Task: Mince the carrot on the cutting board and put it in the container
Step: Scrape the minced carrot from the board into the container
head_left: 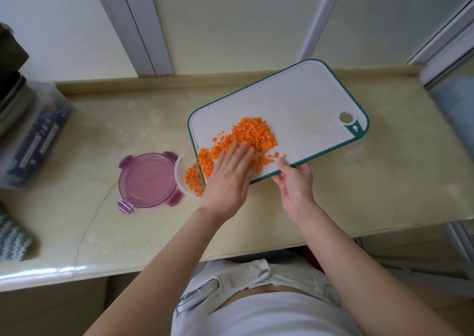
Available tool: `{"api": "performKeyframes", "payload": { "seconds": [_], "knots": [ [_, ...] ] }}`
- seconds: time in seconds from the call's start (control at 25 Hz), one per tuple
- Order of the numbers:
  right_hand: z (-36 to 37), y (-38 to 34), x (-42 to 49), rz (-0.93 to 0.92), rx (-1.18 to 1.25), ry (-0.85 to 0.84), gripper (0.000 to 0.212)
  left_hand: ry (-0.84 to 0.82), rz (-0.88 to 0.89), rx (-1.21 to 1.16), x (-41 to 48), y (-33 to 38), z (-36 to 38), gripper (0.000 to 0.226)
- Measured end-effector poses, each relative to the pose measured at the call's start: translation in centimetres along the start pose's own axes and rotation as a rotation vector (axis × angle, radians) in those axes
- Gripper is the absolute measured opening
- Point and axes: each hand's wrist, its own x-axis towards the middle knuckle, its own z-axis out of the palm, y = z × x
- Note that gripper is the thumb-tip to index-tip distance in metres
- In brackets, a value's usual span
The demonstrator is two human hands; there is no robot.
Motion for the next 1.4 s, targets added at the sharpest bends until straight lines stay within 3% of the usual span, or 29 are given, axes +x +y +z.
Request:
{"api": "performKeyframes", "payload": {
  "seconds": [0.08,0.32,0.88,1.0,1.12,1.4],
  "knots": [
    [0.1,-0.2,-0.1,-0.019,0.022,-0.007,0.03,-0.051,0.063,-0.002,0.3,0.8,0.6,0.052],
    [-0.1,-0.7,0.5,-0.033,0.021,0.035,0.031,-0.06,0.022,0.036,-0.4,-0.2,1.6,0.052],
    [0.1,-1.1,0.7,-0.052,-0.053,0.052,0.021,0.026,-0.359,0.155,-1.8,-2.8,0.7,0.057],
    [0.1,-0.9,0.6,-0.062,-0.041,0.049,0.024,0.036,-0.149,-0.023,0.2,-0.1,-0.2,0.056],
    [0.1,-0.7,0.5,-0.101,-0.015,0.025,0.029,-0.044,0.107,-0.051,2.2,2.9,0.1,0.054],
    [-0.2,-1.0,0.4,-0.103,0.046,0.042,0.027,-0.12,0.118,-0.002,0.9,2.2,2.0,0.055]
  ]
}}
